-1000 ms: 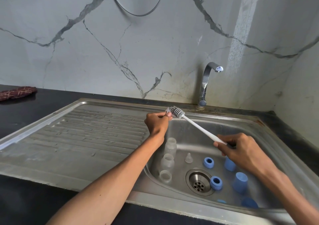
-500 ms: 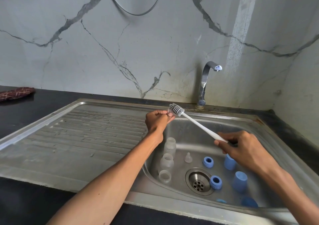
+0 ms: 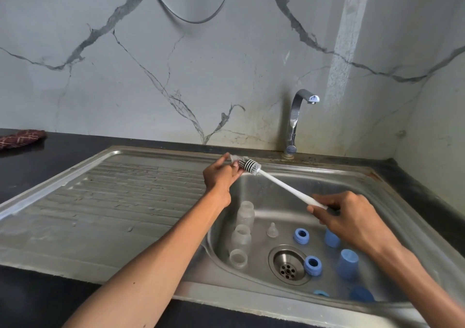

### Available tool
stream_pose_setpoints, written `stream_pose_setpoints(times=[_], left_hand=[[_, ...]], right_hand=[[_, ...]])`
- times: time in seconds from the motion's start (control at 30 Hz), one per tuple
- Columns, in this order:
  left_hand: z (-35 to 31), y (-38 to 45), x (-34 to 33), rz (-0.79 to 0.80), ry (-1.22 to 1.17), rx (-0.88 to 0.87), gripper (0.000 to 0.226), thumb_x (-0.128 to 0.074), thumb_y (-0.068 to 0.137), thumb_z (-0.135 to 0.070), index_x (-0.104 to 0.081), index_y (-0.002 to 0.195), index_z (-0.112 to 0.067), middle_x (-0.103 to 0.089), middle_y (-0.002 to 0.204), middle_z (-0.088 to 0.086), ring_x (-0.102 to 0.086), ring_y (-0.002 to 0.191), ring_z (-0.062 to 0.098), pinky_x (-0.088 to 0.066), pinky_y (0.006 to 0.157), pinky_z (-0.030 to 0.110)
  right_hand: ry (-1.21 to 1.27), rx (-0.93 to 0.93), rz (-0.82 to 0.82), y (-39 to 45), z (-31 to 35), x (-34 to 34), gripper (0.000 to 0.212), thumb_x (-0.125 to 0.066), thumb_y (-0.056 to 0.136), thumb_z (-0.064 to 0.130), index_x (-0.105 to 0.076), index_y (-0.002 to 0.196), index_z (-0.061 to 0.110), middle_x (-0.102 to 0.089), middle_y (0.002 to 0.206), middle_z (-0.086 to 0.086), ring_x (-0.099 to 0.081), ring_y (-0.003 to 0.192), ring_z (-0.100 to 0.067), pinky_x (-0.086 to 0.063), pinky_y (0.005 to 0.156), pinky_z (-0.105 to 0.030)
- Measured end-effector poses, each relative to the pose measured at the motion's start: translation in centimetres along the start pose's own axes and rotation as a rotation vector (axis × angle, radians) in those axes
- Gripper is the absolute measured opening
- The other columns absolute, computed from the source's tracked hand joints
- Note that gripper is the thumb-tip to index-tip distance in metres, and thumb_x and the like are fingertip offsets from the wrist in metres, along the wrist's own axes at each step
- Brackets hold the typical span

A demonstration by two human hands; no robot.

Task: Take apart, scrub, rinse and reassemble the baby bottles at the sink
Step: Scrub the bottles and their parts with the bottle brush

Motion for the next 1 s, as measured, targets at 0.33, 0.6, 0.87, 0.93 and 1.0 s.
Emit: stream_pose_setpoints(times=[0.33,0.6,0.87,0.93,1.0], left_hand=[[-0.1,-1.4,-0.4,0.197,-0.126,0.121,0.013,-0.064,0.084,0.011,-0.067,0.095,0.005,-0.072,0.094,0.019,-0.072,0.086,0.029,-0.062,0.074,0.028],[-0.2,-1.2,-0.4,0.125,-0.044,0.129,0.024,-0.054,0.088,0.019,-0.065,0.079,-0.001,-0.069,0.082,0.011,-0.070,0.076,0.026,-0.058,0.059,0.020],[0.0,-2.2,-1.5,0.136,-0.015,0.101,0.027,-0.052,0.089,0.019,-0.064,0.076,0.000,-0.064,0.082,0.014,-0.066,0.069,0.018,-0.057,0.059,0.017],[-0.2,-1.2,-0.7,0.076,-0.059,0.095,0.022,-0.057,0.091,0.015,-0.064,0.077,-0.001,-0.065,0.080,0.011,-0.066,0.069,0.018,-0.057,0.058,0.018],[-0.1,-1.1,-0.5,0.098,-0.057,0.082,0.021,-0.057,0.092,0.013,-0.065,0.079,-0.001,-0.065,0.079,0.011,-0.066,0.071,0.019,-0.057,0.060,0.018]], right_hand=[[0.045,-0.049,-0.049,0.0,0.3,0.1,0.031,-0.069,0.090,0.040,-0.072,0.120,0.032,-0.066,0.062,0.007,-0.055,0.053,-0.010,-0.043,0.048,-0.014],[0.057,0.009,-0.013,-0.1,0.3,-0.3,0.036,-0.071,0.089,0.039,-0.070,0.122,0.026,-0.068,0.062,0.004,-0.065,0.062,-0.020,-0.048,0.056,-0.024],[0.060,-0.028,-0.043,-0.2,0.5,-0.2,0.036,-0.069,0.090,0.040,-0.070,0.124,0.028,-0.065,0.061,0.004,-0.060,0.057,-0.018,-0.045,0.052,-0.023],[0.067,-0.013,-0.014,-0.3,0.8,-0.5,0.036,-0.070,0.090,0.040,-0.069,0.123,0.028,-0.062,0.056,0.006,-0.053,0.049,-0.011,-0.045,0.051,-0.021],[0.068,-0.013,-0.014,-0.2,0.9,-0.6,0.034,-0.069,0.090,0.039,-0.070,0.122,0.028,-0.057,0.054,0.007,-0.047,0.046,-0.009,-0.042,0.049,-0.019]])
Point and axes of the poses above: each hand's wrist, its own y-axis towards the middle knuckle, its own x-axis out of the back of the hand, z = x × y, the point moved 1 cm from there along y, towards the middle knuckle
